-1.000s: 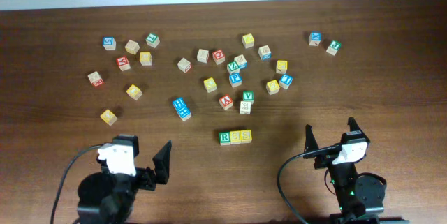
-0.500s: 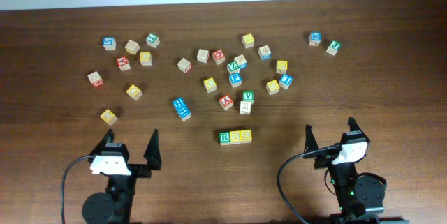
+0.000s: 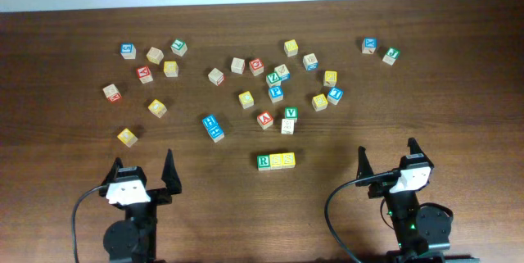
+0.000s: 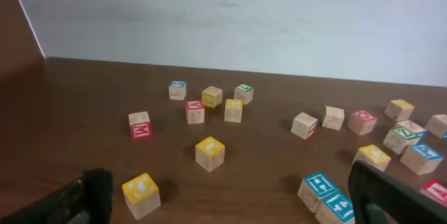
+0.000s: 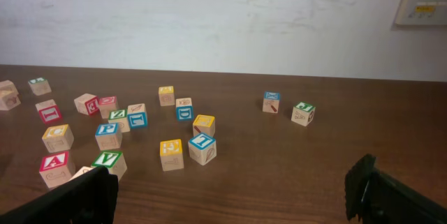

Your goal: Spell out RSS

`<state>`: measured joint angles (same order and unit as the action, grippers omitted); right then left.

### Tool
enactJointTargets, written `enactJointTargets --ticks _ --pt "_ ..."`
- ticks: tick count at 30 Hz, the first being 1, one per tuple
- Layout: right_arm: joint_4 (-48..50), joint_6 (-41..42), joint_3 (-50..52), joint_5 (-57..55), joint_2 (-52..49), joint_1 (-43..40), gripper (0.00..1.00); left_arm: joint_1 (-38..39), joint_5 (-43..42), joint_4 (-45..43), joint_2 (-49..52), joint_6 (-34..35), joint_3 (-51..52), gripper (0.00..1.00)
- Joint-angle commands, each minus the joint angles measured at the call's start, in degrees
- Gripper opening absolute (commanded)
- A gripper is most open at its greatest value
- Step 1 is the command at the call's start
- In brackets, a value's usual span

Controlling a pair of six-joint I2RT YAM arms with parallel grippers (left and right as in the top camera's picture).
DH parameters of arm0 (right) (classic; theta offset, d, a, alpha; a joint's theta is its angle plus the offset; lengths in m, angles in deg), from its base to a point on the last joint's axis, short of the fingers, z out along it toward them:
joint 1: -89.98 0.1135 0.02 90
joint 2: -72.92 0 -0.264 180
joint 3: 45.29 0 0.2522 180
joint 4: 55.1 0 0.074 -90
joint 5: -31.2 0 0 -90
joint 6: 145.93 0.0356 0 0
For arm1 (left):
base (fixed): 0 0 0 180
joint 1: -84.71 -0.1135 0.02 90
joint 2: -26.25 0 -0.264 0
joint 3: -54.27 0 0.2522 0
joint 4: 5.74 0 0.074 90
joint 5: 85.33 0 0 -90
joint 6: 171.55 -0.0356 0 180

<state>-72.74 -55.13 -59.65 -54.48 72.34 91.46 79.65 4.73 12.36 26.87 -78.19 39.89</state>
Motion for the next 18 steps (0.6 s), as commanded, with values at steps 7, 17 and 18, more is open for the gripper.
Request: enactJointTargets --ticks 7,17,18 --pt "-0.37 -0.35 0.28 -0.09 0.26 -0.37 0.98 -0.37 0.61 0.50 -0.35 -3.41 0.15 0.99" --pt "-0.37 -0.35 0.28 -0.09 0.26 -0.37 0.98 0.17 1.22 0.52 -0.33 -0.63 0.15 0.99" --pt "-0.37 -0.35 0.28 -0.07 0.26 -0.37 0.98 0.70 1.22 0.50 -0.35 -0.61 0.15 0.99"
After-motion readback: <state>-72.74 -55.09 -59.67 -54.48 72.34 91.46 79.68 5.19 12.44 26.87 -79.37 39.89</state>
